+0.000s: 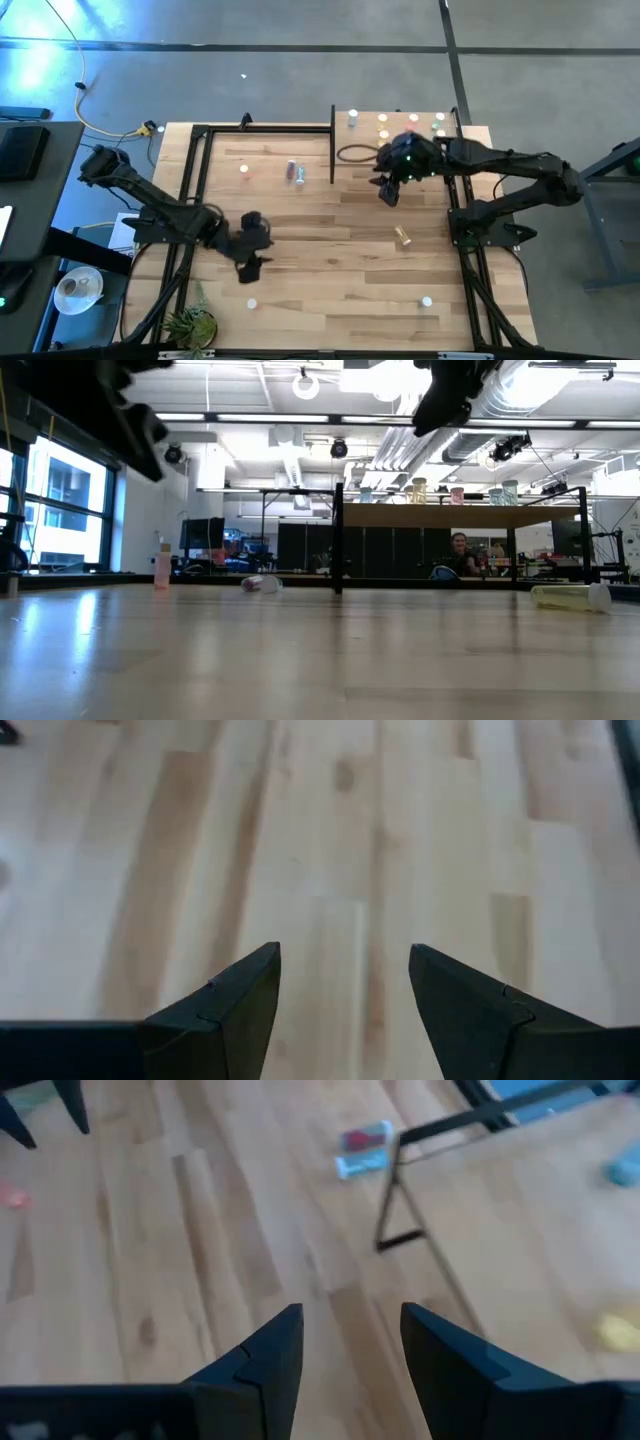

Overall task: Pick and place medicine bottles onto shelf by color
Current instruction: Put the bottom pink medicine bottle aligned with the other pink medicine bottle on the shelf

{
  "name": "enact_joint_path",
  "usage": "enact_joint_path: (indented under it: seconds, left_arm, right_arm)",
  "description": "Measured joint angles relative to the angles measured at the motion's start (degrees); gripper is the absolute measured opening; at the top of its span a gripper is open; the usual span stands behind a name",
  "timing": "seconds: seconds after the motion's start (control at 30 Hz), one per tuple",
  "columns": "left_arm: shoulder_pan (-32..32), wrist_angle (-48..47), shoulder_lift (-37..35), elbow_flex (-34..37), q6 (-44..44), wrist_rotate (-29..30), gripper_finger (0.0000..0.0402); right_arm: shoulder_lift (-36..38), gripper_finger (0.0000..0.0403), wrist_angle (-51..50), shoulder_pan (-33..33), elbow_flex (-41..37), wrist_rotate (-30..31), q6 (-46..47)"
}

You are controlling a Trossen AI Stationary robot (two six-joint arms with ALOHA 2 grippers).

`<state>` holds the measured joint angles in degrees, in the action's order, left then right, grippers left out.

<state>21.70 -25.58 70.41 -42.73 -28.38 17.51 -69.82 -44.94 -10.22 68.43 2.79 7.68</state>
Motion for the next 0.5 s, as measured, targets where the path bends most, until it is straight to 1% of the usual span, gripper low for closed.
enact_joint_path:
  seconds: [0.1, 0.27, 0.5]
  left_arm:
    - [4.6, 0.1, 0.0, 1.3, -4.4, 1.3, 0.0213]
    - [11.7, 0.0, 0.0, 4.0, -14.0, 3.4, 0.0213]
    - [21.3, -0.1, 0.0, 4.5, -24.4, 3.8, 0.0213]
  right_arm:
    - [-0.3, 0.0161, 3.3, 2.2, -1.9, 0.0, 0.0]
    - [-0.7, 0.0161, 7.1, 5.2, -3.5, 0.0, 1.6]
    - [-0.7, 0.0161, 7.0, 8.0, -3.7, 0.0, 2.6]
